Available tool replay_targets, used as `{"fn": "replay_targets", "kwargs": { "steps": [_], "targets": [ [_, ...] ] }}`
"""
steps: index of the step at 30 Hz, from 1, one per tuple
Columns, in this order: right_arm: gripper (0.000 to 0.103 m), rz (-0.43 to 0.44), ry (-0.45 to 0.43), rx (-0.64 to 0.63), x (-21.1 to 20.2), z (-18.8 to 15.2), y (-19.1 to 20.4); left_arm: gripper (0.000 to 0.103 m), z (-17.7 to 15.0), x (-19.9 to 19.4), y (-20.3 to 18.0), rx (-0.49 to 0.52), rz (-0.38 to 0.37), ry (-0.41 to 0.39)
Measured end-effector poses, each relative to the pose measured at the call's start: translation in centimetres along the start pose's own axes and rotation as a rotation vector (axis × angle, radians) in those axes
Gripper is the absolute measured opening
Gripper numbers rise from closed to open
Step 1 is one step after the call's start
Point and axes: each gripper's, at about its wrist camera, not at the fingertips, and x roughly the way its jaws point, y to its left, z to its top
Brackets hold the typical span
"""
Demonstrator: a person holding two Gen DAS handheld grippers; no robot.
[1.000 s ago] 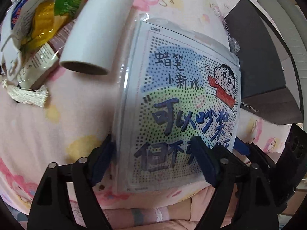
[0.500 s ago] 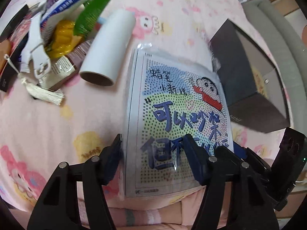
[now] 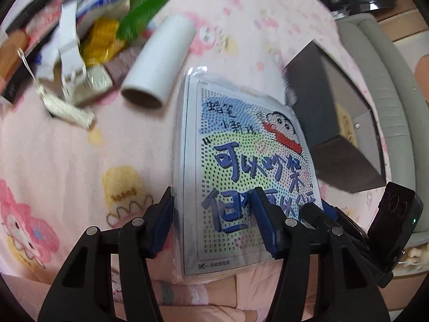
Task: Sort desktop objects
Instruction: 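Lift the bead kit with the right gripper and carry it to the black box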
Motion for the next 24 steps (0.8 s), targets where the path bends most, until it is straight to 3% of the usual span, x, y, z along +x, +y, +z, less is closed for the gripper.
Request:
{"fn": "replay_targets", "kwargs": {
  "steps": [5, 11, 13, 18, 24],
  "targets": [
    [0.047, -0.052, 0.046, 0.012, 0.5, -0.3, -1.0, 0.057, 1.7, 0.4, 0.7, -0.054, 0.050, -0.012],
    [0.047, -0.067, 0.096, 0.087, 2.4, -0.3, -2.8, 0.059, 2.3, 2.2, 0.5, -0.025, 0.095, 0.038],
    [0.047, -0.056, 0.127, 0.109, 3.4, -0.4, -3.3, 0.071, 2.3, 2.8, 0.3, -0.020, 0.088, 0.052],
    [0.056, 0.016, 0.127, 0.115, 5.2, -0.2, -2.8, 0.079, 1.8, 4.2, -1.7, 0.077, 0.155, 0.059],
    [0.050, 0.011, 0.029, 0.076, 2.6, -0.4, -1.6, 0.066, 0.4, 0.9, -1.8, 0.070, 0.077, -0.029]
  ]
}}
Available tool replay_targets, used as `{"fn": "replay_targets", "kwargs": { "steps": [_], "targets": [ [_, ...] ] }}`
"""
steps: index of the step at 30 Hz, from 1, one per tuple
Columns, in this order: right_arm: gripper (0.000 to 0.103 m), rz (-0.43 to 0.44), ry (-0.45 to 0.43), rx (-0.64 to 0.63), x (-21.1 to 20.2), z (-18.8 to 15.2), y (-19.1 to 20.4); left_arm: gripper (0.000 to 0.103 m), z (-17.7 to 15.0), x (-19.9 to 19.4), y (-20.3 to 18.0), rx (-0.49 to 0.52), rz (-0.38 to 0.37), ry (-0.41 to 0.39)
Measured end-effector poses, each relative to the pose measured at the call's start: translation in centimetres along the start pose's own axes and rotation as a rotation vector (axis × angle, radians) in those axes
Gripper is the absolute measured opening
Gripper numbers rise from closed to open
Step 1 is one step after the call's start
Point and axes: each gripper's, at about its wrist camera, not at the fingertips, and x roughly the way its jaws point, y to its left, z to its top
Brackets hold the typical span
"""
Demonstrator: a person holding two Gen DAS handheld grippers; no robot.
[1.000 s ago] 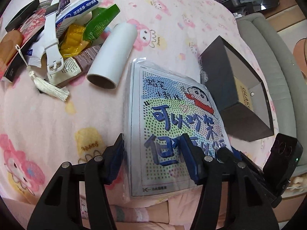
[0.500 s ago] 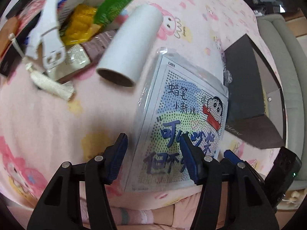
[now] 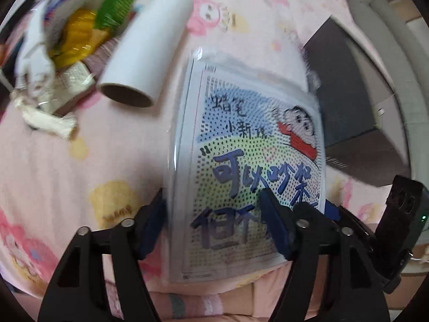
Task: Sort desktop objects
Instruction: 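Lift the bead kit with the right gripper and carry it to the black box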
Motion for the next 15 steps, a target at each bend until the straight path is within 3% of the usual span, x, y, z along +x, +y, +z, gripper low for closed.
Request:
{"fn": "replay_targets", "kwargs": {
  "steps": [9, 15],
  "targets": [
    [0.049, 0.061, -0.150, -0.086, -6.2, 0.6, 3.2, 0.063, -2.6, -6.3, 0.0, -0.028, -0.156, -0.153],
    [0.048, 0.118, -0.227, -0.120, -9.7, 1.2, 4.3, 0.062, -1.2, -10.7, -1.6, 0.013, -0.221, -0.216]
  ]
}}
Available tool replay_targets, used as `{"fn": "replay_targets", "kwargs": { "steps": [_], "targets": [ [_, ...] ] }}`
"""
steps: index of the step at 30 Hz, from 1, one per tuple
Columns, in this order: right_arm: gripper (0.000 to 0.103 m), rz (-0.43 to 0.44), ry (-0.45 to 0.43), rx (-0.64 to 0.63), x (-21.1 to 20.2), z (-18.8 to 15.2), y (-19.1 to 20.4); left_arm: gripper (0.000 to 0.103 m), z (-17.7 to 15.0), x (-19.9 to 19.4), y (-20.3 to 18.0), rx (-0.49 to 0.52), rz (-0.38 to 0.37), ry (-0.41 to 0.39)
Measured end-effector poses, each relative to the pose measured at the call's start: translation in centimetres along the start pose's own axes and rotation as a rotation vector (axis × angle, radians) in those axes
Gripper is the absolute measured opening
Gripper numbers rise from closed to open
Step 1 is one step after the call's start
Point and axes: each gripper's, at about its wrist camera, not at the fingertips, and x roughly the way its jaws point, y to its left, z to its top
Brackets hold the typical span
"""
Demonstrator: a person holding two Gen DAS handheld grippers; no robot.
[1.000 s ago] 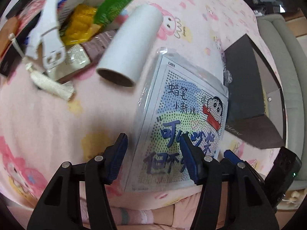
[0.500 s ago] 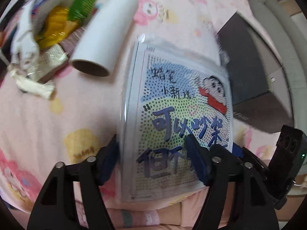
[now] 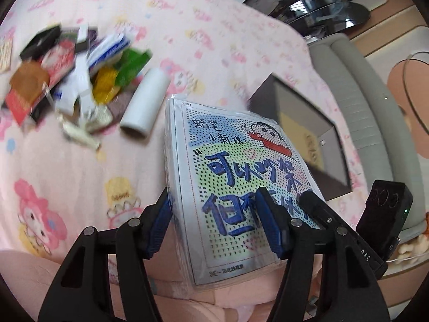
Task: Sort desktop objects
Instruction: 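Lift the bead kit with the right gripper and carry it to the black box, then lower the bead kit into the black box and open the right gripper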
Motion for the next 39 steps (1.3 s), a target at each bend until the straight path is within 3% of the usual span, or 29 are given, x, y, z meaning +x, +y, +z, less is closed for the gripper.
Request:
{"fn": "replay_targets", "kwargs": {
  "steps": [6, 16, 24, 29, 33, 39],
  "targets": [
    [0.048, -0.020, -0.094, -0.031, -2.1, 3.6, 0.1, 0.061, 4.0, 1.9, -5.3, 0.087, -0.069, -0.007],
    [0.048, -0.182, -0.146, 0.107, -5.9, 8.4, -9.8, 0.061, 9.0, 14.3, -13.9, 0.168, -0.174, 0.138],
    [0.048, -0.248, -0.058, 0.259, -4.5, 8.3, -16.0, 0.063, 8.3, 20.1, -14.9, 0.177, -0.101, 0.253],
    [0.050, -0.303, -0.033, 0.198, -3.1, 8.3, -15.2, 0.066, 7.9, 20.1, -15.2, 0.249, -0.015, 0.280],
    [0.051, -0.373, -0.013, 0.163, -2.4, 8.2, -15.0, 0.065, 7.4, 19.2, -16.2, 0.324, 0.012, 0.238],
    [0.051, -0.590, -0.026, 0.039, -2.5, 7.6, -13.3, 0.064, 6.7, 19.2, -16.0, 0.315, 0.009, 0.247]
  ]
}}
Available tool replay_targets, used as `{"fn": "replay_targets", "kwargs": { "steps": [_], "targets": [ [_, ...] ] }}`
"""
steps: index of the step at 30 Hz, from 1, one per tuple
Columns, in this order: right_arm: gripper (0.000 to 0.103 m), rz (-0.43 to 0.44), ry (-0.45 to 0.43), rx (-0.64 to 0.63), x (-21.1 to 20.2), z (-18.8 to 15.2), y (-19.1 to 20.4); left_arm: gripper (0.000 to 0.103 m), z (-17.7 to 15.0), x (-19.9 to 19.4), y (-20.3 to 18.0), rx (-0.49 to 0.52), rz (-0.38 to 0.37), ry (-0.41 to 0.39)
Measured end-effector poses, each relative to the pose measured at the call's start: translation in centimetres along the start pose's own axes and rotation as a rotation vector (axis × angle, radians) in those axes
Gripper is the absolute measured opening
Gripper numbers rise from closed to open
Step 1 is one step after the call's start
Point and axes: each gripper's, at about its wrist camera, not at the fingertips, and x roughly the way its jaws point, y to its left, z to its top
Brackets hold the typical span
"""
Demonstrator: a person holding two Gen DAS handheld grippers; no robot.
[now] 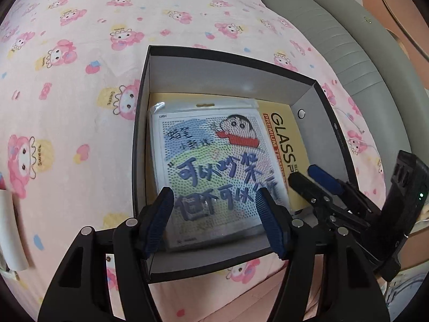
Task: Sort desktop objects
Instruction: 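Lower the bead kit into the black box and open the right gripper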
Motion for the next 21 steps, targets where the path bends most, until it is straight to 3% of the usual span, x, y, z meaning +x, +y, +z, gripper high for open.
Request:
{"fn": "replay_targets", "kwargs": {
  "steps": [8, 13, 17, 19, 21],
  "targets": [
    [0.051, -0.081, 0.115, -0.034, 2.5, -0.2, 0.3, 0.062, -0.4, 0.8, -0.4, 0.010, 0.028, 0.014],
    [0.051, 0.074, 0.174, -0.029, 3.1, 0.0, 0.8, 0.062, -0.5, 0.7, 0.0, -0.002, 0.017, 0.007],
    [0.051, 0.169, 0.173, -0.027, 2.6, -0.1, 0.6, 0.061, -0.5, 0.2, 0.3, -0.017, 0.002, -0.006],
    [0.051, 0.137, 0.140, -0.004, 1.9, 0.1, -0.2, 0.061, -0.3, 0.0, 0.4, -0.016, 0.009, -0.011],
    [0.051, 0.016, 0.107, 0.025, 1.4, 0.5, -1.6, 0.061, -0.2, -0.1, 0.3, -0.011, 0.013, -0.015]
  ]
}}
